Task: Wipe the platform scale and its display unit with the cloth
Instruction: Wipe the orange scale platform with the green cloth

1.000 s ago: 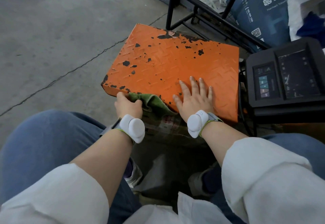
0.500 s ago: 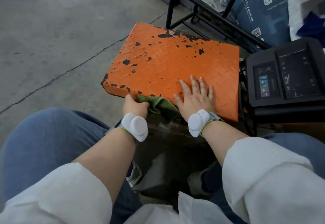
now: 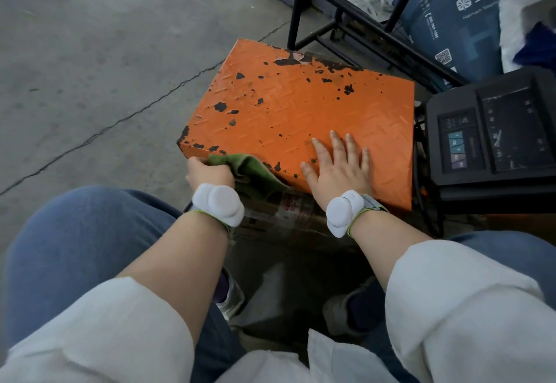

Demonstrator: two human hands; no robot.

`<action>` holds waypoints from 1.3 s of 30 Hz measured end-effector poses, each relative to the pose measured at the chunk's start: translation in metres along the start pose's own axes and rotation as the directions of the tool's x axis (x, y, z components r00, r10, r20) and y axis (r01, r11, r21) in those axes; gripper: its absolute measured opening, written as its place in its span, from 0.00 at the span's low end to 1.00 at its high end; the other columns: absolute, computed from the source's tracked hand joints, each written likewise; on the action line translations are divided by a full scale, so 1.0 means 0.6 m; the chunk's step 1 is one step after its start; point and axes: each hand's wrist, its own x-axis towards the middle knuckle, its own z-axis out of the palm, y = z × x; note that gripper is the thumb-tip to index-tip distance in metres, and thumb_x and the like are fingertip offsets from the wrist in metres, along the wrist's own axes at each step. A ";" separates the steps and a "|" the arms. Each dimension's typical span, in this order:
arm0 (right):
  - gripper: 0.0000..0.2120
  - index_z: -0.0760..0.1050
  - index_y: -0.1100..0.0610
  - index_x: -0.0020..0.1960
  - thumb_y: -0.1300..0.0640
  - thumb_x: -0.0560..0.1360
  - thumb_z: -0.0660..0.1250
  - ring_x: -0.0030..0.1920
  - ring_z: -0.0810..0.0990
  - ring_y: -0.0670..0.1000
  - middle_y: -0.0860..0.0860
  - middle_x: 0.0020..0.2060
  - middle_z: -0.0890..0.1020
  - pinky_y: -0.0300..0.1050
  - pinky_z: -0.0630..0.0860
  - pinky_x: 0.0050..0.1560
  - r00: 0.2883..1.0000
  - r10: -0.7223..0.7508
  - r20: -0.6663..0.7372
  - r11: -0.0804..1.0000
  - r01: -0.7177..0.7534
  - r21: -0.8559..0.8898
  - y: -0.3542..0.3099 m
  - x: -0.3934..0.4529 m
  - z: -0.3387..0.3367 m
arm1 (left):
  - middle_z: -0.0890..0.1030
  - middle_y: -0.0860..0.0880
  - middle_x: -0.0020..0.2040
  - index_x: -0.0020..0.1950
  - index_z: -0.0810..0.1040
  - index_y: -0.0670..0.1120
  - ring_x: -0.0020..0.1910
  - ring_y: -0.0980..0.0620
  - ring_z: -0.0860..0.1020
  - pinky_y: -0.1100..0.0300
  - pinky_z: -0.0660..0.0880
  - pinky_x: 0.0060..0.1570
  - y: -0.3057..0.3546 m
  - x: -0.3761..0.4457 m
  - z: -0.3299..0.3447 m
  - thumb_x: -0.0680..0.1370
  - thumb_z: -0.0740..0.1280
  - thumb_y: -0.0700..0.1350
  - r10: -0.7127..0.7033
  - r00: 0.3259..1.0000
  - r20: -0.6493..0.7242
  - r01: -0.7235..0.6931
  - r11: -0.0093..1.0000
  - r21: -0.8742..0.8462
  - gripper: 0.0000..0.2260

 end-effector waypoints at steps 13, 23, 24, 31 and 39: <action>0.29 0.46 0.45 0.76 0.37 0.78 0.41 0.77 0.42 0.57 0.51 0.77 0.47 0.61 0.41 0.74 1.000 0.009 -0.017 1.000 -0.009 -0.004 -0.001 -0.001 0.001 | 0.75 0.42 0.62 0.60 0.74 0.44 0.56 0.43 0.77 0.60 0.71 0.48 0.018 0.014 -0.023 0.75 0.61 0.36 0.099 0.980 -0.170 -0.121 0.985 -0.123 0.14; 0.21 0.64 0.49 0.70 0.45 0.78 0.53 0.76 0.50 0.56 0.52 0.75 0.59 0.62 0.40 0.74 0.993 0.048 -0.109 0.989 -0.032 0.144 -0.059 0.021 -0.038 | 0.79 0.43 0.60 0.61 0.78 0.44 0.59 0.41 0.76 0.52 0.74 0.61 0.118 0.086 -0.081 0.75 0.58 0.35 0.325 0.946 -0.003 -0.317 0.926 0.205 0.17; 0.22 0.63 0.49 0.70 0.45 0.78 0.53 0.76 0.50 0.55 0.52 0.75 0.59 0.62 0.40 0.74 0.994 0.022 -0.109 0.986 -0.003 0.169 -0.078 0.029 -0.038 | 0.79 0.42 0.60 0.61 0.78 0.45 0.59 0.40 0.76 0.51 0.74 0.60 0.126 0.092 -0.084 0.75 0.58 0.35 0.354 0.933 0.060 -0.355 0.888 0.294 0.17; 0.25 0.56 0.47 0.74 0.43 0.78 0.53 0.77 0.48 0.56 0.52 0.76 0.54 0.62 0.39 0.74 0.997 -0.043 -0.069 0.981 0.055 0.184 -0.139 0.085 -0.033 | 0.74 0.38 0.66 0.67 0.72 0.38 0.65 0.41 0.73 0.54 0.70 0.61 0.098 0.139 -0.089 0.80 0.58 0.36 0.199 0.971 0.128 -0.235 0.883 0.406 0.16; 0.25 0.50 0.43 0.75 0.41 0.79 0.46 0.77 0.43 0.57 0.51 0.77 0.49 0.63 0.39 0.74 0.994 -0.093 -0.049 0.989 0.098 0.113 -0.154 0.086 -0.004 | 0.73 0.44 0.68 0.69 0.71 0.46 0.67 0.43 0.71 0.57 0.66 0.62 0.105 0.125 -0.080 0.81 0.58 0.52 0.131 0.948 0.289 -0.240 0.892 0.382 0.19</action>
